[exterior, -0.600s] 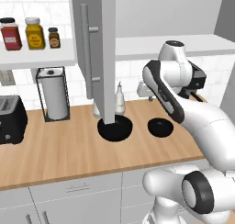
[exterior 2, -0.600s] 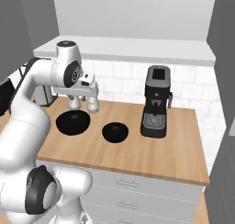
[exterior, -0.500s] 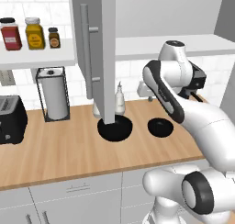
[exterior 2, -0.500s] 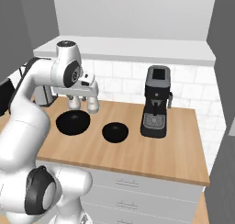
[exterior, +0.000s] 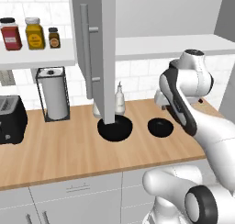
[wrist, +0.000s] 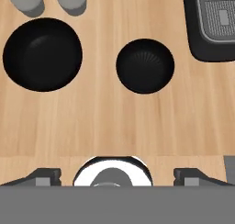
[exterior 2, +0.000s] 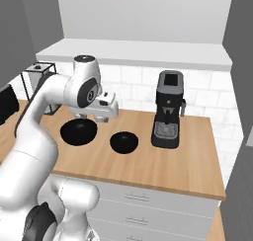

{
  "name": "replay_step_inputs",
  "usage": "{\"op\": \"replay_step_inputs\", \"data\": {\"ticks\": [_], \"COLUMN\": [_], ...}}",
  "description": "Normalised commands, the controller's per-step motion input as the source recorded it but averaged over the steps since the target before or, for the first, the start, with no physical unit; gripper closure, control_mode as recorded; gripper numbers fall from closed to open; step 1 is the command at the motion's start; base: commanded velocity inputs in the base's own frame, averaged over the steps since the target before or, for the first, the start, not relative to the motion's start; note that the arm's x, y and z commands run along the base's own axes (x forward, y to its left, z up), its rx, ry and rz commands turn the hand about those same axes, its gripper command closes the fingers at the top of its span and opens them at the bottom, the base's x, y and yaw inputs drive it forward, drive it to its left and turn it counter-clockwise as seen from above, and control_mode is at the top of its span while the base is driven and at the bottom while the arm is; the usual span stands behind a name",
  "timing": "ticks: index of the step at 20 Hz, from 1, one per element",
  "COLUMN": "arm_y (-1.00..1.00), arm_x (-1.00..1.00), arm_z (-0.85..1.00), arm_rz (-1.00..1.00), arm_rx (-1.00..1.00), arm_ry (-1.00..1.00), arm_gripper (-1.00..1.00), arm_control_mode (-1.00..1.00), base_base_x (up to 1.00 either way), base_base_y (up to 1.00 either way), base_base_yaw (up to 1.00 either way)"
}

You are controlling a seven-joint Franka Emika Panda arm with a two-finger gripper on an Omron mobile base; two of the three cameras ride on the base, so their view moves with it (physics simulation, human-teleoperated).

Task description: Pick up the bowls on the counter and stack them on top of one another in the open cabinet. Place the smaller bowl on top of the larger bowl.

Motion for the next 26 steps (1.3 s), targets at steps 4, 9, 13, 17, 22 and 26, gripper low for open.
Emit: {"op": "replay_step_inputs", "data": {"ticks": [4, 9, 13, 17, 22, 26], "arm_y": [-0.74, -0.66, -0.33, -0.06, -0.05, -0.35], "arm_x": [0.06, 0.36, 0.56, 0.60, 0.60, 0.46], "arm_z": [-0.60, -0.56, -0.37, -0.44, -0.52, -0.38], "arm_rz": [-0.10, -0.14, -0.07, -0.02, -0.03, -0.01], "arm_rx": [0.00, 0.04, 0.11, 0.02, 0.00, 0.01], "arm_ry": [0.00, 0.01, 0.00, 0.00, 0.01, 0.02], "arm_gripper": [-1.00, -1.00, -1.00, -1.00, -1.00, -1.00], "arm_control_mode": [-1.00, -1.00, -1.00, -1.00, -1.00, -1.00], "base_base_x": [0.00, 0.00, 0.00, 0.00, 0.00, 0.00], "base_base_y": [0.00, 0.00, 0.00, 0.00, 0.00, 0.00], "base_base_yaw": [0.00, 0.00, 0.00, 0.00, 0.00, 0.00]}}
